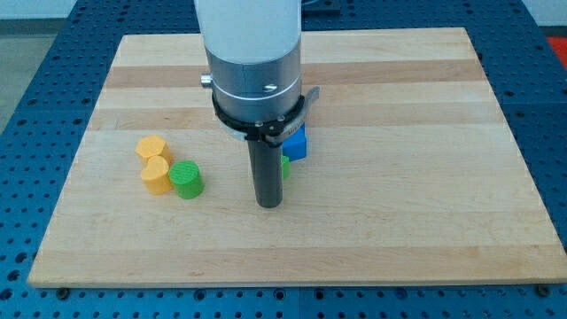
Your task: Move the green circle right to the yellow heart
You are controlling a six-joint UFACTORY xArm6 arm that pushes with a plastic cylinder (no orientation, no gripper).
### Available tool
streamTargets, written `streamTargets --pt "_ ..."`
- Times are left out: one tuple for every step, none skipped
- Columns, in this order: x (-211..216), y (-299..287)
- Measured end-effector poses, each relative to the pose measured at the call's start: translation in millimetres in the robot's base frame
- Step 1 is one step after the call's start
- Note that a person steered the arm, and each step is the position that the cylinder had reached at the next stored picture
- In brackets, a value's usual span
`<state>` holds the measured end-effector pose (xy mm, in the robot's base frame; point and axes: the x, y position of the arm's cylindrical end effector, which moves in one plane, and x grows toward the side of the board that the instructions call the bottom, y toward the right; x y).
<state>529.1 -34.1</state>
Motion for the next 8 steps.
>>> streamTargets --pt "3.0 0.9" --pt "8.3 -1.0" --pt "32.4 -49.2" --pt "38.0 -97.5" --pt "25.9 -121.0" --pt "5.2 -123.3" --pt "-8.1 -123.2" --pt "-15.9 -105.4"
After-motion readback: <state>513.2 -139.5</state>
